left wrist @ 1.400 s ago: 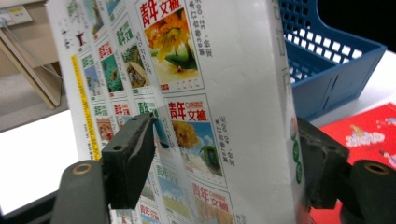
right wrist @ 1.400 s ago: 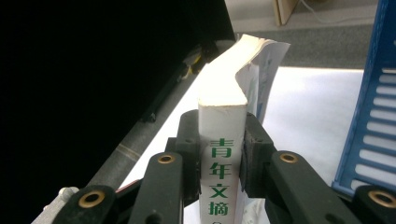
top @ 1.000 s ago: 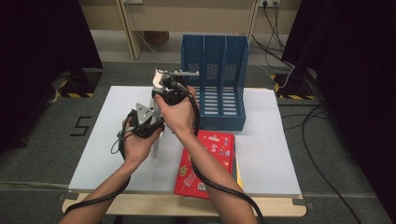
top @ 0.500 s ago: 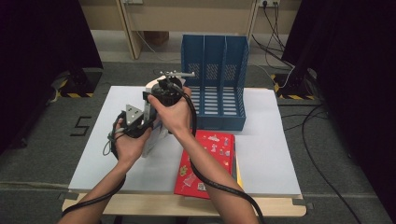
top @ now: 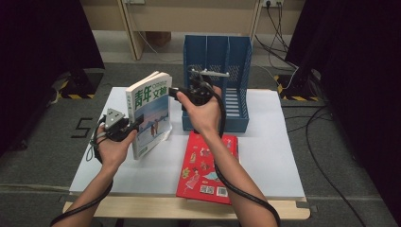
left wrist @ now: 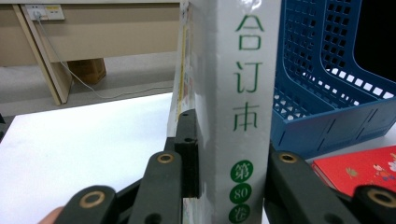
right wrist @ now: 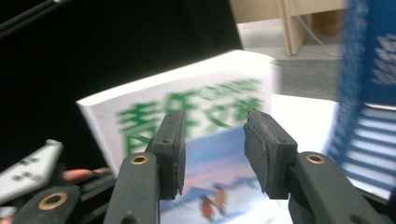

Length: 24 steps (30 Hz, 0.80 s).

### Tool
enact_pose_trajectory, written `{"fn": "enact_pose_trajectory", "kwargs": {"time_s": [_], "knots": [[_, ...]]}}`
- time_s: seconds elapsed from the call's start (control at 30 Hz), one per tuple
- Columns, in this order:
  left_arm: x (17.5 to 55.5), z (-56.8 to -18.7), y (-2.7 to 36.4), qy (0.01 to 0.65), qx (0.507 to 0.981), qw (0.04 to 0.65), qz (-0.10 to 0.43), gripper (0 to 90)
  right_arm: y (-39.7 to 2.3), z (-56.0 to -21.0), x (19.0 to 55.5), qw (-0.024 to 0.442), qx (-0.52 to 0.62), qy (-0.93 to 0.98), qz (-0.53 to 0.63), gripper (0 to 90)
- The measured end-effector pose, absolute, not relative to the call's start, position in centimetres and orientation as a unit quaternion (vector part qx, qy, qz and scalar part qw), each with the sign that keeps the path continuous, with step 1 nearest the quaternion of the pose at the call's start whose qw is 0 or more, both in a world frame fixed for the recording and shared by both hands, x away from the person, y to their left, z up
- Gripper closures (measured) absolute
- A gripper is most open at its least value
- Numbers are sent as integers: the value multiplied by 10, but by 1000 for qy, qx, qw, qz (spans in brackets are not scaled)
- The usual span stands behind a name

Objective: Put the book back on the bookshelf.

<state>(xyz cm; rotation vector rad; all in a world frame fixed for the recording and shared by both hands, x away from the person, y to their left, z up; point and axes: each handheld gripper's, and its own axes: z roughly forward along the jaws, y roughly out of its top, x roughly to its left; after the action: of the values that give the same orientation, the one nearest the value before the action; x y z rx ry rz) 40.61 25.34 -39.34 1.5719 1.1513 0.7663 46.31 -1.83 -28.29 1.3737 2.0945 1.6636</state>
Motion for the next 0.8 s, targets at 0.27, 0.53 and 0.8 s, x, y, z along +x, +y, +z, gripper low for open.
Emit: {"fn": "enact_pose_trajectory", "kwargs": {"time_s": [0.27,0.53,0.8], "knots": [[385,-403,265,475,649,506,311,730,-79,-312,451,92,503,683,522,583],[368,-411,272,478,644,508,313,727,-112,-341,437,100,531,682,493,579],[358,-415,281,467,647,507,326,715,-143,-366,423,99,561,660,490,578]]}}
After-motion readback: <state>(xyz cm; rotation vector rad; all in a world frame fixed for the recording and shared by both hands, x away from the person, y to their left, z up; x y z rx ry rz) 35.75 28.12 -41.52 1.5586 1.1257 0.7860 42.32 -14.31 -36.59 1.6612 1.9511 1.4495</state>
